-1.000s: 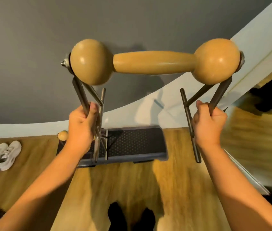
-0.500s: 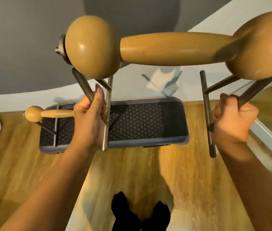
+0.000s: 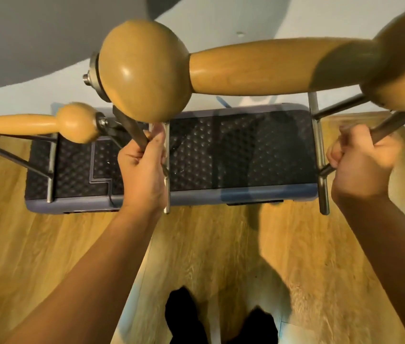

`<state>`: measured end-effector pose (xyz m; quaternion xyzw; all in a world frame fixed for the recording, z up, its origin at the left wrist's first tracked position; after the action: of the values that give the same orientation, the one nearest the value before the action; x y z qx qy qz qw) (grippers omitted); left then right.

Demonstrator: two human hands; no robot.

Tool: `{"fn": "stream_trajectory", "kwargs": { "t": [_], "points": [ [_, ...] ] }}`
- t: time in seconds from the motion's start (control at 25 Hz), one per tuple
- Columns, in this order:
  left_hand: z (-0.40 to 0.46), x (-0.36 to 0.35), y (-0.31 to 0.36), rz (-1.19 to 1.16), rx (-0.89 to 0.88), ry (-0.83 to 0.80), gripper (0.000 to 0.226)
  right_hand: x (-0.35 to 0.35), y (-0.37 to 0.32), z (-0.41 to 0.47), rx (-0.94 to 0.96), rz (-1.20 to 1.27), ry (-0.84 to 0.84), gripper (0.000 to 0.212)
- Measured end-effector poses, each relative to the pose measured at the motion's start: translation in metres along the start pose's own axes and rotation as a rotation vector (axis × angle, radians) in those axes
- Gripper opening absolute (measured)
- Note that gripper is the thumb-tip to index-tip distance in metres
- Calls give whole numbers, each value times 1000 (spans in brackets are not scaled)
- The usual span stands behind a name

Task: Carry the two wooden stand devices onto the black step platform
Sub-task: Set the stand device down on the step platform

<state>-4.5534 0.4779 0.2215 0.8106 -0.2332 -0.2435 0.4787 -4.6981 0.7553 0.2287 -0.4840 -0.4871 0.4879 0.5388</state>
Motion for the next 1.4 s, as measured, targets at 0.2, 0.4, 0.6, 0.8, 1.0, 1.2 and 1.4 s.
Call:
{"fn": "stream_trajectory", "kwargs": {
  "t": [0.2,0.4,0.6,0.8,1.0,1.2,1.4],
  "points": [
    [29,-4,-53,-20,35,-10,40,5,59,15,-14,30,46,30],
    [61,1,-87,6,31,28,47,-2,110,16,-70,28,10,25],
    [78,3,-103,-28,0,44,41,-14,133,22,-74,25,27,28],
    [89,7,-108,19,-16,70,45,-20,147,28,-100,70,42,37],
    [94,4,-115,28,-26,71,47,-17,165,31,-124,-50,38,40],
    [99,-1,-128,20,-31,88,50,-15,182,29,-137,-2,62,49],
    [103,-4,-134,35,-23,98,51,-13,190,32,-134,-6,61,50]
  ]
}}
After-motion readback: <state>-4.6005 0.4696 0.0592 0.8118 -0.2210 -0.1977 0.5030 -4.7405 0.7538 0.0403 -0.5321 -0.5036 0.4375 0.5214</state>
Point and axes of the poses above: each hand's wrist, its own z-axis towards the middle knuckle, its own x-axis out of the back of the hand, y = z × x, the point moved 4 cm from there along z, towards the middle knuckle, and after that the axes turned 13 degrees about x, right-handed, at the moved point
